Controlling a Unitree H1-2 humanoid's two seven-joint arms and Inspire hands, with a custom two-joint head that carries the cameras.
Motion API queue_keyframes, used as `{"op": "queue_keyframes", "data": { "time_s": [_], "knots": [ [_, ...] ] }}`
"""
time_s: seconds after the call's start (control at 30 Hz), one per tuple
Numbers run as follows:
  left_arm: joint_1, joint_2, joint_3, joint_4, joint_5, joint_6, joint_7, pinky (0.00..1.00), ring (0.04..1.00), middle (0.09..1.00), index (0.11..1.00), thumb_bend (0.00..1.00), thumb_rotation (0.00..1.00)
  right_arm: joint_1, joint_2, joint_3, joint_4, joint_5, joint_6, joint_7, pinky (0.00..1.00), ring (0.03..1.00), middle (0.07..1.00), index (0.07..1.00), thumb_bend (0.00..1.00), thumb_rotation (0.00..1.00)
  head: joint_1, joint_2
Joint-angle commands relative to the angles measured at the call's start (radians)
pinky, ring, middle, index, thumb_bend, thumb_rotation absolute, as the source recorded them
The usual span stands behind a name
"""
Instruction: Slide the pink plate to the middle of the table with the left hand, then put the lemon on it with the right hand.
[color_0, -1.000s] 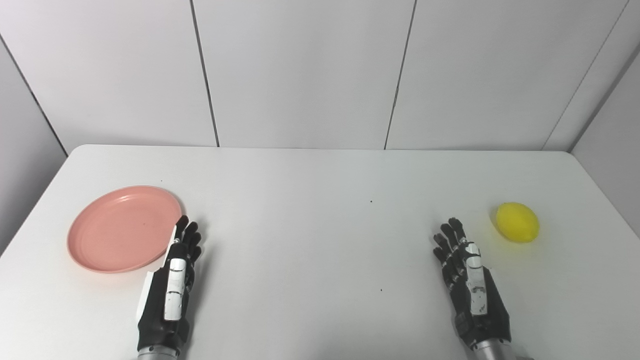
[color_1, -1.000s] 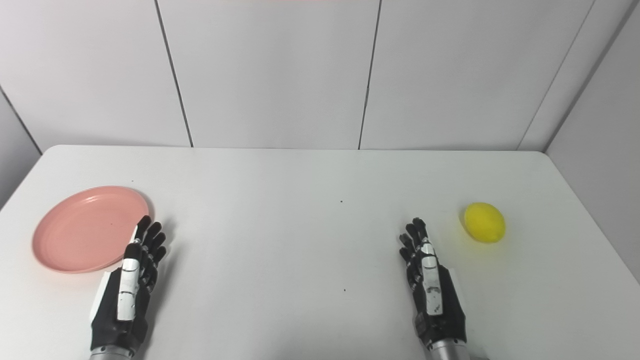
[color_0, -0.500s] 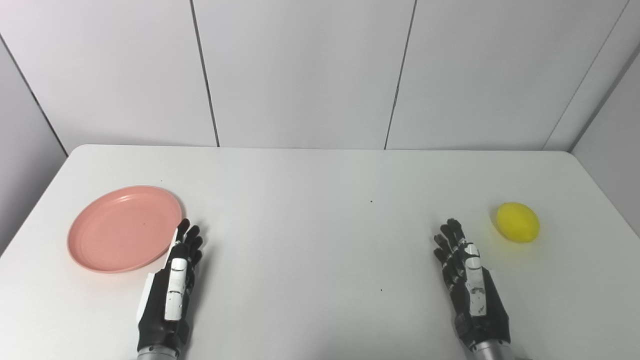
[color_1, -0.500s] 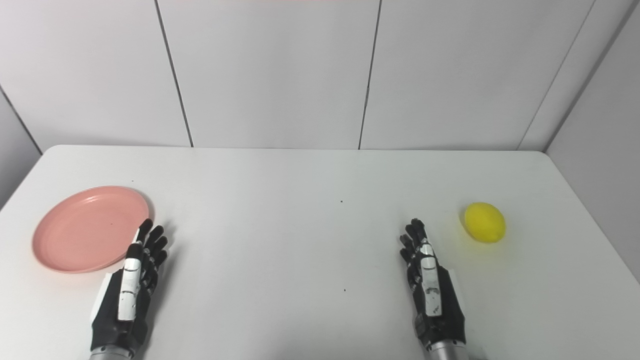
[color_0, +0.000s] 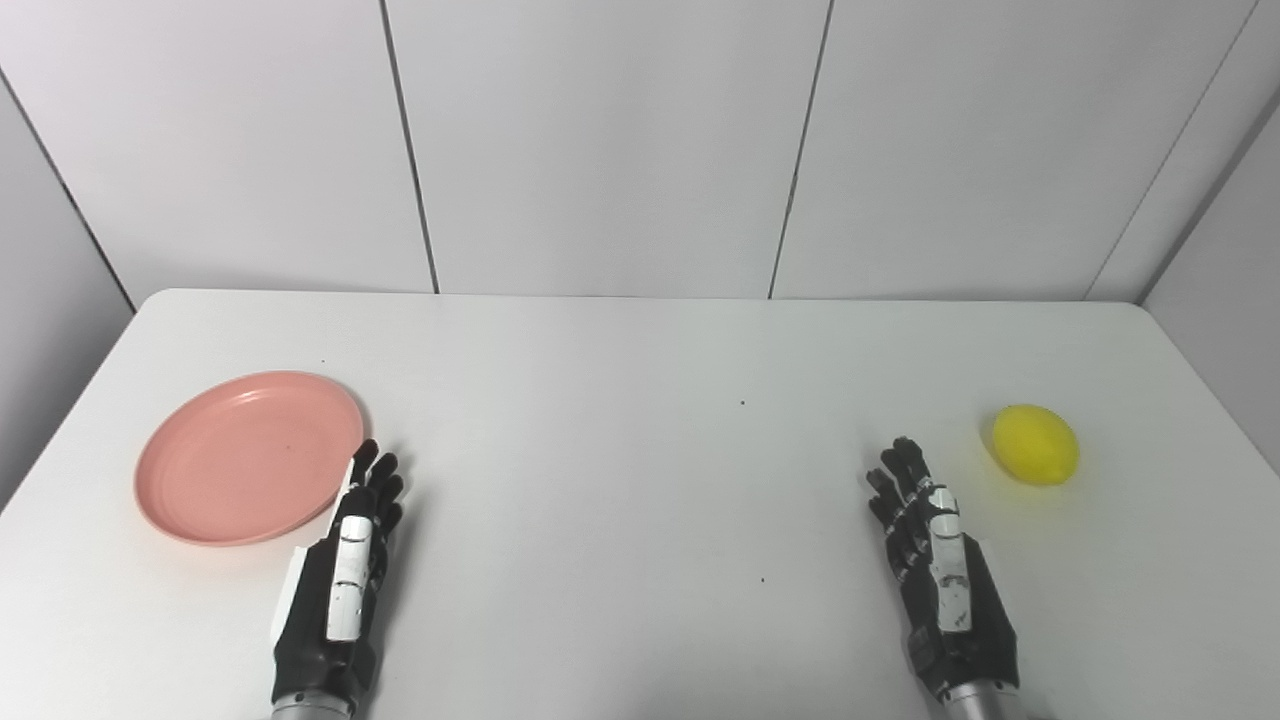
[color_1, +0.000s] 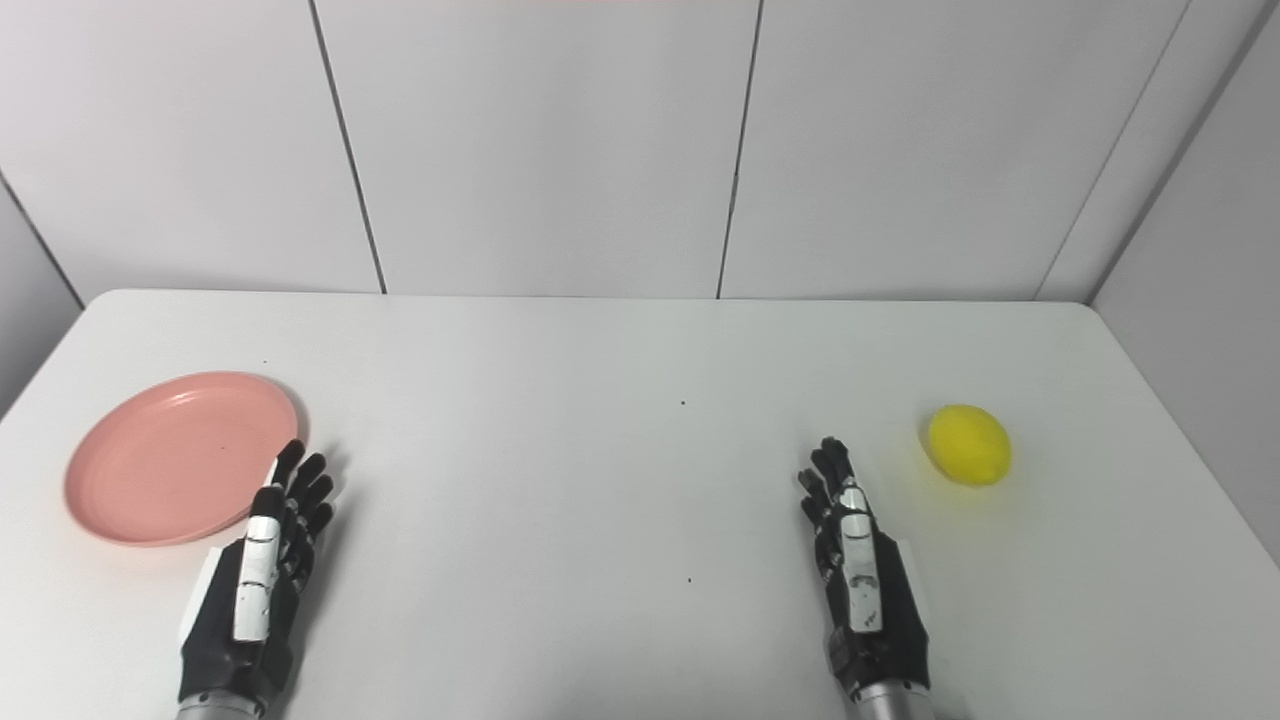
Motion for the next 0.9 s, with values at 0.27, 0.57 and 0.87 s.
{"op": "queue_keyframes", "data": {
  "time_s": [0.27,0.57,0.87],
  "knots": [
    [0.053,0.036,0.017,-0.027,-0.022,-0.001,-0.017,1.0,0.98,0.979,1.0,0.58,1.0,0.003,0.023,0.004,0.005,-0.029,0.018,-0.02,0.98,0.946,0.956,0.946,0.78,0.96,-0.033,0.003],
    [0.053,0.038,0.021,-0.029,-0.022,0.006,-0.022,1.0,0.979,0.979,1.0,0.57,1.0,0.004,0.023,0.006,0.003,-0.017,0.019,-0.015,0.98,0.952,0.959,0.944,0.75,0.96,-0.035,0.007],
    [0.049,0.032,0.016,-0.026,-0.018,0.005,-0.02,1.0,0.98,0.981,1.0,0.57,1.0,0.002,0.015,0.005,0.005,-0.013,0.024,-0.013,0.98,0.949,0.958,0.946,0.76,0.97,-0.028,0.005]
  ]
}}
